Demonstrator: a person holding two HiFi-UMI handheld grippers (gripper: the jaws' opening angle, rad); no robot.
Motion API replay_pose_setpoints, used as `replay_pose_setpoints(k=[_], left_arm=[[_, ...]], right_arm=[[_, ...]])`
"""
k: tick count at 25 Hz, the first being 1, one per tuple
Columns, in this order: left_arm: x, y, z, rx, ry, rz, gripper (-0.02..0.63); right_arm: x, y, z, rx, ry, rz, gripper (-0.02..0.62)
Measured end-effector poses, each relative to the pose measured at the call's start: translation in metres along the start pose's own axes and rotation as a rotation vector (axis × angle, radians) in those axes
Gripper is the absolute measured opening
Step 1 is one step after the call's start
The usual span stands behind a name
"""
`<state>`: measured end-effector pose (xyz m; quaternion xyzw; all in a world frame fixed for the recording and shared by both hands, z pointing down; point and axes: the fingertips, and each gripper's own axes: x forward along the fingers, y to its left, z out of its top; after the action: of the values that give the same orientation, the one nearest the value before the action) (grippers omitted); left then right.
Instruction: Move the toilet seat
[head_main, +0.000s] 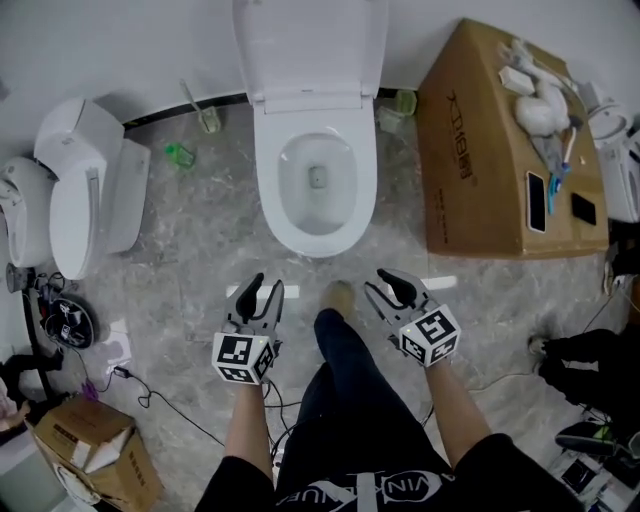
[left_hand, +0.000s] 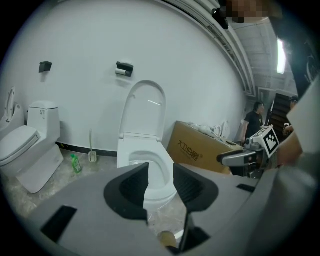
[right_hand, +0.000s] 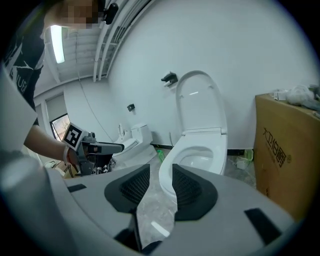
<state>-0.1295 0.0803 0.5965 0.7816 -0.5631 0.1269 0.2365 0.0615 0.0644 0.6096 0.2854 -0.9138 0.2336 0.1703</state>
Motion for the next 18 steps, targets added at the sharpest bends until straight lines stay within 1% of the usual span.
replay_pose_setpoints(k=[4, 8, 12, 18], left_arm=[[0.030, 0.018, -0.020, -0.009, 0.043, -0.011, 0.147], [0.059, 0.032, -0.047, -0.012, 0.100, -0.027, 0.158], [0.090, 0.039, -0.072, 0.011, 0.167, -0.055, 0.173], [0.120, 0.045, -0.107, 0.050, 0.241, -0.103, 0.189]], right_arm=[[0.030, -0.021, -0.020, 0.048, 0.038, -0.014, 0.152], [0.057, -0.041, -0.044, 0.059, 0.097, -0.035, 0.158], [0.079, -0.061, -0.069, 0.061, 0.159, -0.057, 0.164], [0.100, -0.081, -0.096, 0.080, 0.196, -0.100, 0.175]])
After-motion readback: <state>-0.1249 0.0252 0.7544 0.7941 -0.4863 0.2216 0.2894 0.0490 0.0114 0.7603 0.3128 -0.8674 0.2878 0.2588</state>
